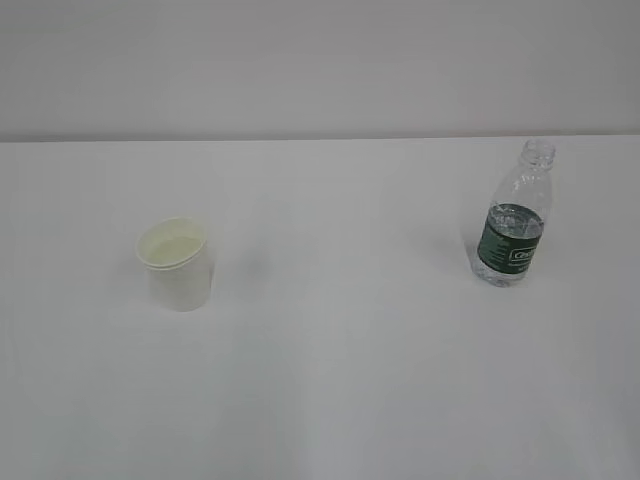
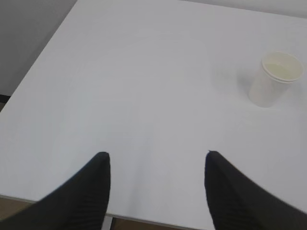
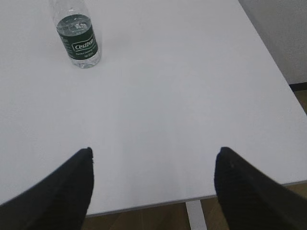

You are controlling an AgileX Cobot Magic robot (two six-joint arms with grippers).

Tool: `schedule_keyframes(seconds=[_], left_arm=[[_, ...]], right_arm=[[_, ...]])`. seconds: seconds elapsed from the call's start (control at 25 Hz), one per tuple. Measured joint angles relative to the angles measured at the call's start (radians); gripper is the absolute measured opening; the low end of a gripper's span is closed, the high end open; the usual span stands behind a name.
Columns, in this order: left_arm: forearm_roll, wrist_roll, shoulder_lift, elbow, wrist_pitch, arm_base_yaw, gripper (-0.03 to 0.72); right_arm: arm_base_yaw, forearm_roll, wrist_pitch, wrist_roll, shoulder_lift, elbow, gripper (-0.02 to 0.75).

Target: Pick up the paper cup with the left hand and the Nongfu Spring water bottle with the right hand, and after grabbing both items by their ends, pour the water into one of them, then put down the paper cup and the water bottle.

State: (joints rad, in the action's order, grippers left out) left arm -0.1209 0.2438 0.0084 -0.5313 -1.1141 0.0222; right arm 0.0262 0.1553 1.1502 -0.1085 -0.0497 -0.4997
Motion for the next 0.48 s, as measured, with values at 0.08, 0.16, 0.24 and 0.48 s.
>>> schedule_keyframes(seconds=[0.08, 0.16, 0.24, 0.48], left_arm=[[0.000, 0.000, 0.000, 0.000, 0.000, 0.000, 0.440], [0.000, 0.000, 0.000, 0.000, 0.000, 0.000, 0.435], [0.000, 0.000, 0.000, 0.000, 0.000, 0.000, 0.431], [0.000, 0.000, 0.000, 0.000, 0.000, 0.000, 0.424]], right_arm=[[0.000, 0.000, 0.000, 0.000, 0.000, 0.000, 0.587], [0.000, 0.000, 0.000, 0.000, 0.000, 0.000, 0.587], [0.000, 0.000, 0.000, 0.000, 0.000, 0.000, 0.587], [0.000, 0.000, 0.000, 0.000, 0.000, 0.000, 0.587]])
